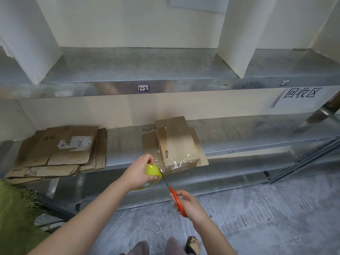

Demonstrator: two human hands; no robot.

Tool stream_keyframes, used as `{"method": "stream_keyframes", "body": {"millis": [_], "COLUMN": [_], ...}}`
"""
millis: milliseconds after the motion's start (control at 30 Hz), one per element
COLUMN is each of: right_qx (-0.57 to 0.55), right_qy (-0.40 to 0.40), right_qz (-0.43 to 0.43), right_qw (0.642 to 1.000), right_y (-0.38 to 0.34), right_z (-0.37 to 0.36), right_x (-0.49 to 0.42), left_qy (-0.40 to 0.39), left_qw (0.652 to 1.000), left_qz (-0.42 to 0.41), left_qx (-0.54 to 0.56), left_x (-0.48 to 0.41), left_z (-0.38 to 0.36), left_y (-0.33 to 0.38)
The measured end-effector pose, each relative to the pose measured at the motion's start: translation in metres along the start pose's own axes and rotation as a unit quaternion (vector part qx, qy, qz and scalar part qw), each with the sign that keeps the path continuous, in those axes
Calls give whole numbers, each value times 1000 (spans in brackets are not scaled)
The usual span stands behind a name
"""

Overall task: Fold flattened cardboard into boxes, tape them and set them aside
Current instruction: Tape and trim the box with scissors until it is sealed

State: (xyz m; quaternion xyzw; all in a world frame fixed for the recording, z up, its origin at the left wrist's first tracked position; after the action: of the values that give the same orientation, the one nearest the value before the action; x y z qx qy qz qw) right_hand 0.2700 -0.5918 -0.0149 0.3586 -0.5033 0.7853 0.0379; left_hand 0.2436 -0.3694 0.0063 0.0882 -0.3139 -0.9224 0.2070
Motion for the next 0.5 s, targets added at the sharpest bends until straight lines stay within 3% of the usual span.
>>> {"method": "stream_keyframes", "body": {"millis": [500], "right_qx": [129], "right_qy": [34], "right_qz": [46], "right_qw": [990], "right_y": [-4], "right_z": [-3], "right_x": [-12], "left_qy": [-12], "left_qw": [1000], "left_qz": [-20], "left_qx": [-14], "left_x": [-6], "left_z": [4], "left_y": [-8]}}
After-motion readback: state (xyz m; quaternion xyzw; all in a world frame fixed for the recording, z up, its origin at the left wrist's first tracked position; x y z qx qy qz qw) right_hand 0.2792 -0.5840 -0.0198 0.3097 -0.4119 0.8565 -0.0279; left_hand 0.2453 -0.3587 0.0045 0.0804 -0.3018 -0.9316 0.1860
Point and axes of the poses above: each hand's wrist, its own x-axis away from the middle knuckle, its own z-axis out of the back of the hand, y = z × x, the point moved 1 cm from there along -x, towards the middle knuckle, and after that the axes turned 13 degrees about y, right-handed, at the moved point
